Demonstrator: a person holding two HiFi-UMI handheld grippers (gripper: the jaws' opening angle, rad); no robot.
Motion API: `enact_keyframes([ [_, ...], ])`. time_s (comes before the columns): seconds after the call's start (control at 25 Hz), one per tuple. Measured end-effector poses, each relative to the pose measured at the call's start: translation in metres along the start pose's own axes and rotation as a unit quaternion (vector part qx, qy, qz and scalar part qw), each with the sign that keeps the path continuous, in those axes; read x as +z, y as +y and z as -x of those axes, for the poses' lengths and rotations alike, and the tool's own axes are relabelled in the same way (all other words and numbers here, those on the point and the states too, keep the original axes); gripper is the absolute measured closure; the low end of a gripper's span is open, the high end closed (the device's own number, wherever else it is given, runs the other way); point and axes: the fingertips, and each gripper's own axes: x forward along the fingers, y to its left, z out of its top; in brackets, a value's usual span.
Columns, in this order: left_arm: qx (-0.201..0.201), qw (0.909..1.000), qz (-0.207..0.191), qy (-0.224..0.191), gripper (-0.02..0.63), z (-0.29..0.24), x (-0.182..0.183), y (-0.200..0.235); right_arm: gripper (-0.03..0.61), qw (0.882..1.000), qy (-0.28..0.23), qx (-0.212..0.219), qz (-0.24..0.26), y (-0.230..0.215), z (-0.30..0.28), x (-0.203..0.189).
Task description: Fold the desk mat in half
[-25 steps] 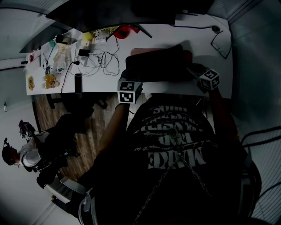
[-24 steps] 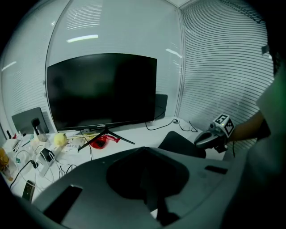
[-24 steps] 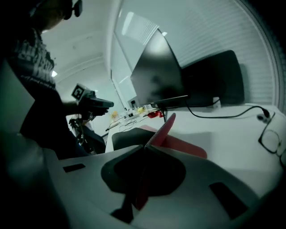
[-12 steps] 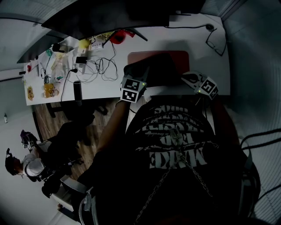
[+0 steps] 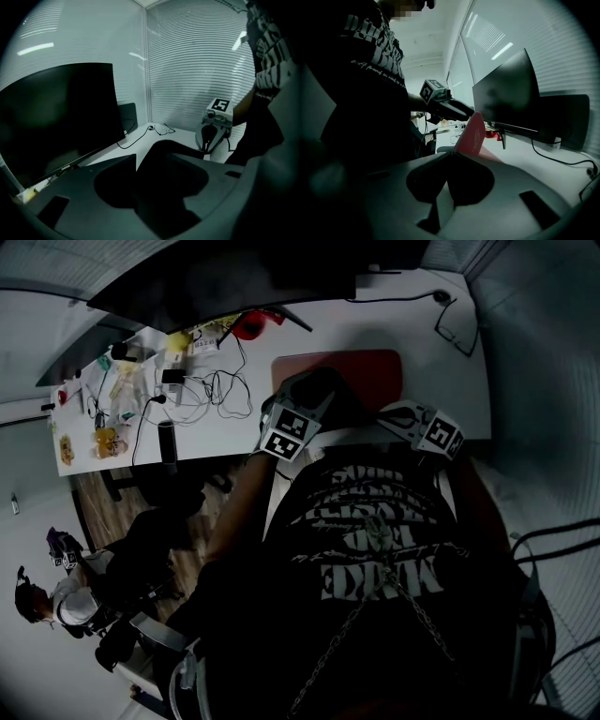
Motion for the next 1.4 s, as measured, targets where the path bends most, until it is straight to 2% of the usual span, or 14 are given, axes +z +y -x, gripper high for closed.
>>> enact_keyframes([
  [0.36, -0.051, 0.9946, -0.089, 0.013, 0.423, -0.013, 0.003, -0.021, 0.568, 1.0, -0.007, 0.021, 0.02, 0.01, -0.005, 0.016],
  [0.44, -0.07, 0.9916, -0.103, 0.035, 0.423, -0.015, -0.007, -0.024, 0.568, 0.999, 0.006, 0.024, 0.027, 0.014, -0.006, 0.012],
  [0.52, -0.099, 0.9868, -0.109, 0.067, 0.391, -0.015, -0.024, -0.03, 0.568, 0.999, 0.024, 0.029, 0.035, 0.018, -0.007, 0.006],
  [0.56, -0.116, 0.985, -0.1, 0.08, 0.385, -0.015, -0.033, -0.033, 0.568, 0.998, 0.032, 0.032, 0.036, 0.02, -0.006, 0.003],
  [0.64, -0.152, 0.9826, -0.052, 0.093, 0.385, -0.015, -0.046, -0.041, 0.568, 0.998, 0.033, 0.035, 0.031, 0.021, -0.004, 0.0],
  [0.72, -0.19, 0.9765, 0.003, 0.102, 0.387, -0.013, -0.045, -0.053, 0.568, 0.999, 0.021, 0.03, 0.02, 0.018, -0.003, 0.001],
  [0.76, -0.203, 0.973, 0.016, 0.109, 0.388, -0.011, -0.044, -0.06, 0.568, 0.999, 0.016, 0.027, 0.016, 0.017, -0.002, 0.003],
  [0.8, -0.209, 0.9709, 0.019, 0.115, 0.414, -0.01, -0.044, -0.066, 0.568, 1.0, 0.012, 0.024, 0.013, 0.016, -0.002, 0.004],
  [0.88, -0.204, 0.9714, 0.007, 0.121, 0.528, -0.01, -0.045, -0.075, 0.568, 1.0, 0.014, 0.021, 0.012, 0.015, -0.004, 0.004],
  [0.96, -0.198, 0.9723, -0.006, 0.125, 0.576, -0.009, -0.047, -0.081, 0.568, 0.999, 0.026, 0.018, 0.015, 0.013, -0.005, 0.0],
  [1.2, -0.21, 0.9695, 0.001, 0.126, 0.589, 0.01, -0.041, -0.104, 0.566, 0.999, 0.031, 0.015, 0.003, 0.002, -0.004, -0.005],
  [1.4, -0.198, 0.9712, 0.018, 0.131, 0.589, 0.014, -0.061, -0.121, 0.565, 0.999, 0.032, 0.041, 0.007, 0.002, -0.008, -0.009],
])
